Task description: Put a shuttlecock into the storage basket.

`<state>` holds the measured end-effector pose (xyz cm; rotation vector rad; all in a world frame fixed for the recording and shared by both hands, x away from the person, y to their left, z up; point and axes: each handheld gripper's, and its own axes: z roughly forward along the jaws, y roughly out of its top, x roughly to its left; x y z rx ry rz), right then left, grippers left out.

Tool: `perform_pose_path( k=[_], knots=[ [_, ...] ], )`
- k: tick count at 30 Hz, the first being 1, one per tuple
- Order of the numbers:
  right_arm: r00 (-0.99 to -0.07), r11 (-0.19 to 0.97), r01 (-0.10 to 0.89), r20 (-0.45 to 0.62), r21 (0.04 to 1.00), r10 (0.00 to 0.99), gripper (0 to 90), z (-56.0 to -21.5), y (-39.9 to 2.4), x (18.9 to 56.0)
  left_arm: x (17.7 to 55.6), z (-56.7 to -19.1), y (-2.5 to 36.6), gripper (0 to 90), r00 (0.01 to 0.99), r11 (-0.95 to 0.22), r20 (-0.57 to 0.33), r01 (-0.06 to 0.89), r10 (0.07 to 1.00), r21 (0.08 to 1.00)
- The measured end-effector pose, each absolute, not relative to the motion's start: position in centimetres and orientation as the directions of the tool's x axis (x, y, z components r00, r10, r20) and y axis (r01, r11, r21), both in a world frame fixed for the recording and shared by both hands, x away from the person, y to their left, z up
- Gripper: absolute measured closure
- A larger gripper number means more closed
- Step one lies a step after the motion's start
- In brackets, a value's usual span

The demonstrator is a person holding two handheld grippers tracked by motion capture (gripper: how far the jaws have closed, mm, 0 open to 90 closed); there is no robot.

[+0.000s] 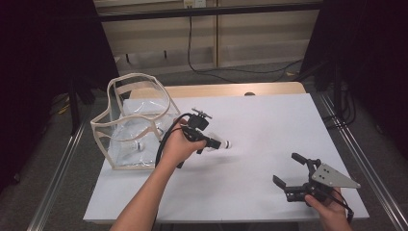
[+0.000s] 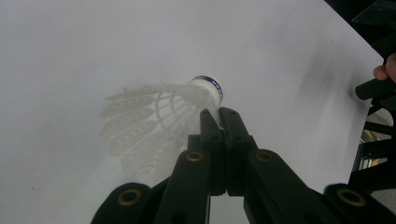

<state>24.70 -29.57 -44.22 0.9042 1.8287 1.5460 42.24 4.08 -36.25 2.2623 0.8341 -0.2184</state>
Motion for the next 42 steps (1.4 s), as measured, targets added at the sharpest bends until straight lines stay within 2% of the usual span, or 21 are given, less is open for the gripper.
perform_pose_path(
  k=[42],
  knots=[
    [-0.609,0.106,0.129,-0.006,0.986,0.793,1.1,-44.3,-29.5,24.7,42.9,-31.1,6.1,90.0,0.781,-0.582,-0.359,0.622,0.511,0.524]
  ],
)
